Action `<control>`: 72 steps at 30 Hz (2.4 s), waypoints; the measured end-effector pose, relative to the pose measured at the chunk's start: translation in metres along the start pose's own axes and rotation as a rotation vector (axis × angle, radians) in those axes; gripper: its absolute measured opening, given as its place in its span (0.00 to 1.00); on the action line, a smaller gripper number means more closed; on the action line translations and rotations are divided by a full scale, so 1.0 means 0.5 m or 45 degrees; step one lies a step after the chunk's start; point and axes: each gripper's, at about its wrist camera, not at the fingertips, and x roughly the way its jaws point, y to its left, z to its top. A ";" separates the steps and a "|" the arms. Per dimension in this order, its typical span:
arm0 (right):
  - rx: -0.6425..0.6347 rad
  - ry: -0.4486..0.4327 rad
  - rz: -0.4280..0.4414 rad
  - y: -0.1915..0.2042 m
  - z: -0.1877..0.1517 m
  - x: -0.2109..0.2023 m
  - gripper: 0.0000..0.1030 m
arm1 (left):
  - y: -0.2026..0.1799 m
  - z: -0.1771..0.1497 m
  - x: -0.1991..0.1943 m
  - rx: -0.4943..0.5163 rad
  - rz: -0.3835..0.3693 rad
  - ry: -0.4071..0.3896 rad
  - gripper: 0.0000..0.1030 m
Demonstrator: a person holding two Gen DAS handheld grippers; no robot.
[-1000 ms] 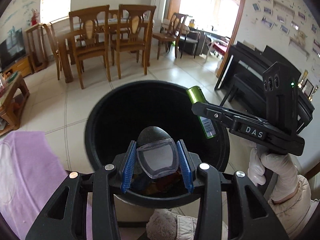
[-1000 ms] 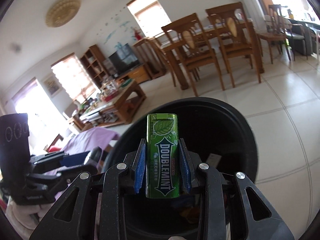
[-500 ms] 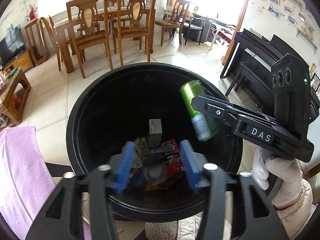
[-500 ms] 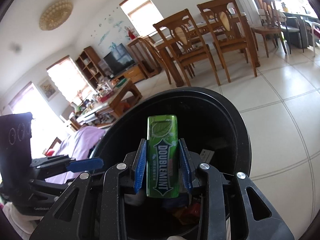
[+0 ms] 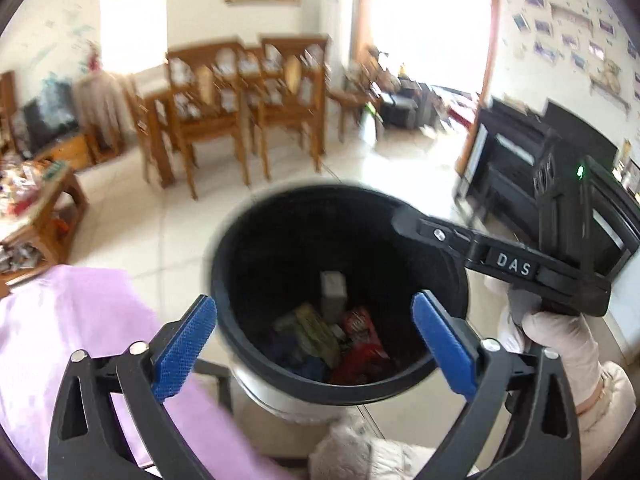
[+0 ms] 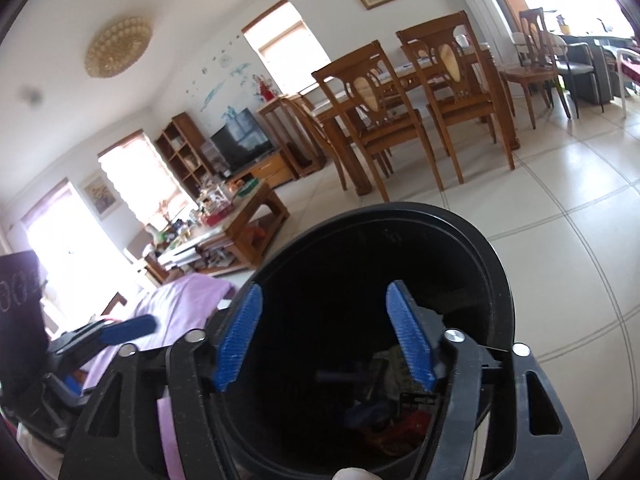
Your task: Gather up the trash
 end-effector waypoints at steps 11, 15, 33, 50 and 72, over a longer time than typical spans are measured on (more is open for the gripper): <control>-0.207 -0.019 0.121 0.331 -0.035 0.065 0.87 | 0.244 -0.123 -0.269 -0.307 0.481 -0.269 0.95; -0.334 -0.002 0.217 0.516 -0.088 0.101 0.95 | 0.336 -0.197 -0.360 -0.415 0.678 -0.298 0.95; -0.619 -0.099 0.136 0.860 -0.392 0.179 0.95 | 0.528 -0.428 -0.517 -0.660 0.939 -0.358 0.95; -0.647 -0.206 0.154 0.829 -0.404 0.146 0.95 | 0.510 -0.438 -0.528 -0.645 1.000 -0.389 0.95; -0.614 -0.220 0.165 0.823 -0.405 0.130 0.95 | 0.490 -0.437 -0.525 -0.596 1.022 -0.374 0.95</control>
